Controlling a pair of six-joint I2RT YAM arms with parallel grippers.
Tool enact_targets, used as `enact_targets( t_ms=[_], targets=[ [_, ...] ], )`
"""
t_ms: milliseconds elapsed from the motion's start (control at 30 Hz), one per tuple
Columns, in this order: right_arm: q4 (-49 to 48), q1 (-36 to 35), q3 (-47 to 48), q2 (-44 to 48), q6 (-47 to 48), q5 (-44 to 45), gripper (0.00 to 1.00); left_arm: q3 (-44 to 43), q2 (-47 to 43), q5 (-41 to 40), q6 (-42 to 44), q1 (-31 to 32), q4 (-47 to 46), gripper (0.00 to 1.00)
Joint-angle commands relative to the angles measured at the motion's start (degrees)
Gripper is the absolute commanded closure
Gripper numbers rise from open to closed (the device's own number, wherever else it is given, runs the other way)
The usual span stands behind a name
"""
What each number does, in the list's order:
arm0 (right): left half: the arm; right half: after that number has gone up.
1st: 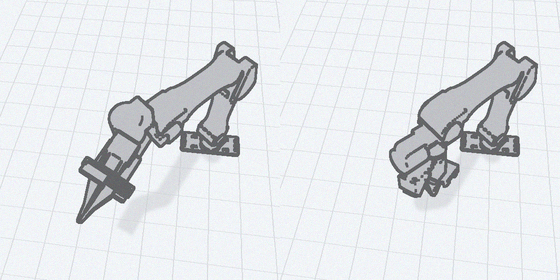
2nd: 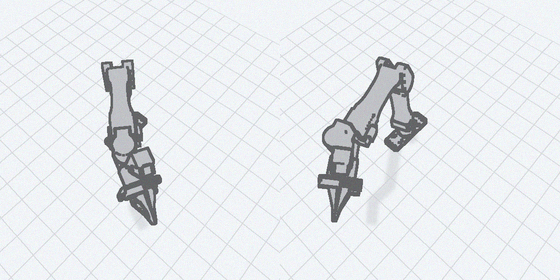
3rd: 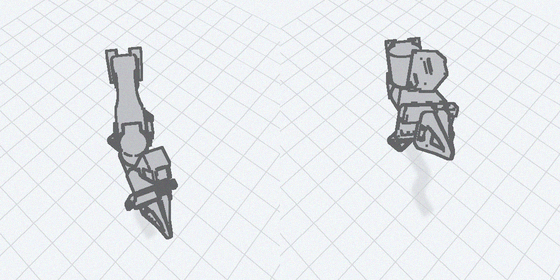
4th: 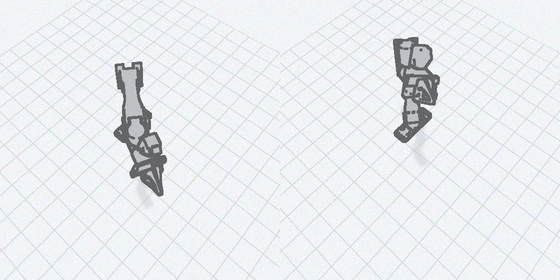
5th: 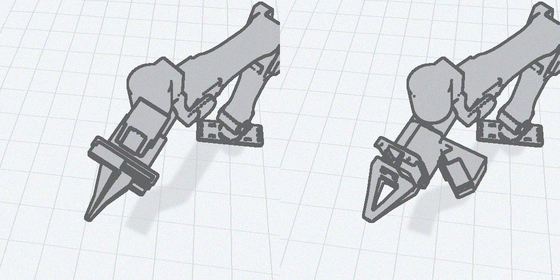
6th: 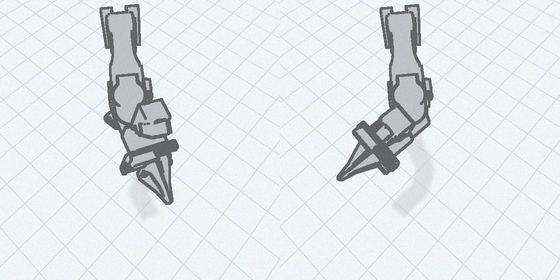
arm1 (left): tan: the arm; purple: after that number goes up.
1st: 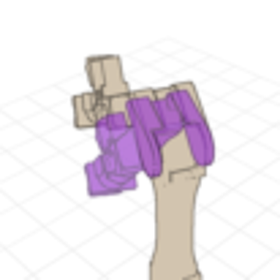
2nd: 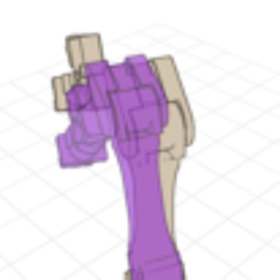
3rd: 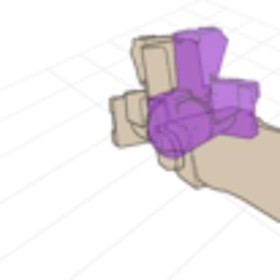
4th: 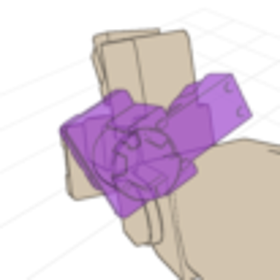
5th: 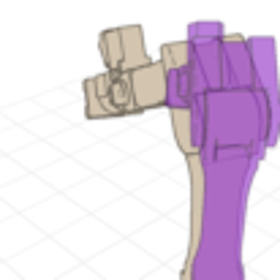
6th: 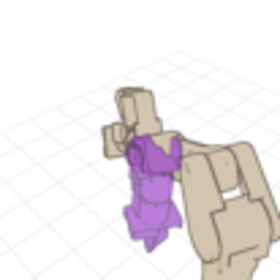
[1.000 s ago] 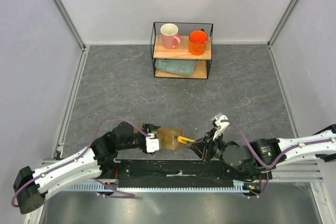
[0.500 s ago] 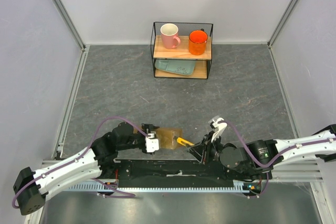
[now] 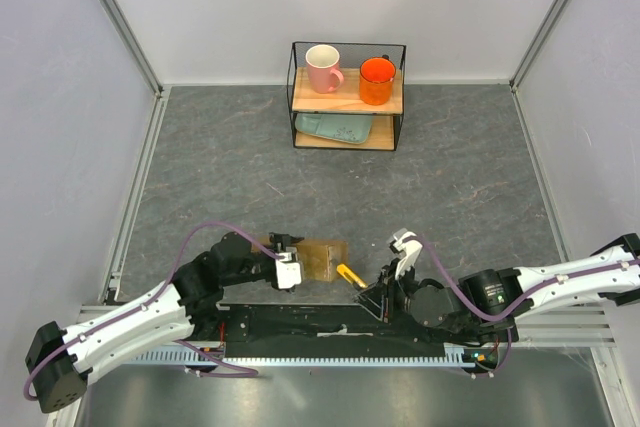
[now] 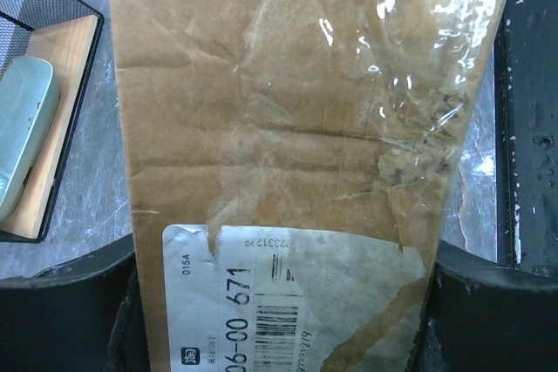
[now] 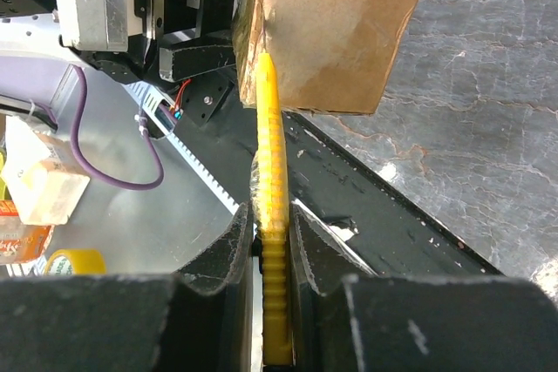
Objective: Unpack the express box
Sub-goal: Cut the express box.
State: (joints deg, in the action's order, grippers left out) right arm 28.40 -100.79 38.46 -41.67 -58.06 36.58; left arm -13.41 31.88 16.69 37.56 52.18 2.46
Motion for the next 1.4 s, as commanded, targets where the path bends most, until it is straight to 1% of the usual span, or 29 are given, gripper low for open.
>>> enact_targets(
  t_ms=[0,200,333,433,500,800,1000,1067,1100,1133,1167,1200,1233,1267,1300,1367],
  targets=[
    [2.8,-1.2,2.6,-0.9,0.6,-4.0,1.00,-1.3,-0.2,-0.3,1.4,-0.8,-8.3,0.98],
    [2.7,-1.1,3.2,-1.7,1.2,-6.0,1.00,-1.4,0.6,-2.2,1.4,-0.8,-7.9,0.98],
    [2.9,-1.1,2.9,-1.7,1.3,-9.0,1.00,-1.4,1.3,-4.4,-1.3,-0.9,-7.6,0.98],
    [4.1,-1.2,2.7,-0.4,0.5,-9.6,1.00,-1.3,1.9,-6.6,-3.5,-0.9,-8.2,0.98],
    [4.7,-1.2,2.5,0.8,0.2,-9.7,1.00,-1.4,2.0,-6.4,-3.8,-1.2,-8.2,0.98],
    [5.6,-1.2,2.4,1.6,0.2,-8.2,1.00,-1.7,1.6,-4.5,-2.3,-1.3,-7.4,0.98],
    [6.0,-1.2,3.0,1.3,1.0,-5.1,1.00,-4.0,2.3,-4.6,-6.3,-1.3,-6.5,0.98],
    [5.5,-1.2,2.9,0.9,1.4,-4.3,1.00,-4.6,2.7,-4.6,-9.4,-1.3,-5.6,0.98],
    [5.2,-1.2,2.9,0.7,1.6,-3.4,1.00,-5.8,3.4,-4.9,-11.3,-1.3,-4.3,0.98],
    [4.6,-1.2,2.9,0.6,1.9,-2.9,1.00,-7.1,4.2,-4.8,-15.5,-1.3,-2.8,0.98],
    [3.6,-1.2,3.0,0.5,3.0,-2.5,1.00,-10.0,7.1,-4.5,-17.2,-1.3,-0.5,0.98],
    [3.5,-1.2,3.2,0.4,3.6,-1.2,1.00,-11.6,8.5,-3.7,-18.5,-1.3,3.4,0.98],
    [3.6,-1.2,3.5,0.2,4.2,-0.5,1.00,-13.0,10.0,-2.9,-20.4,-1.2,5.0,0.98],
    [4.0,-1.2,4.0,0.1,5.1,0.2,1.00,-15.3,12.0,-1.9,-20.8,-1.3,6.7,0.98],
    [4.6,-1.2,4.3,-0.3,5.4,0.9,1.00,-16.2,12.8,0.9,-20.8,-1.3,10.8,0.98],
    [8.1,-1.2,5.9,-1.5,6.1,2.5,1.00,-18.8,15.8,4.2,-20.7,-1.3,15.9,0.98]
  ],
)
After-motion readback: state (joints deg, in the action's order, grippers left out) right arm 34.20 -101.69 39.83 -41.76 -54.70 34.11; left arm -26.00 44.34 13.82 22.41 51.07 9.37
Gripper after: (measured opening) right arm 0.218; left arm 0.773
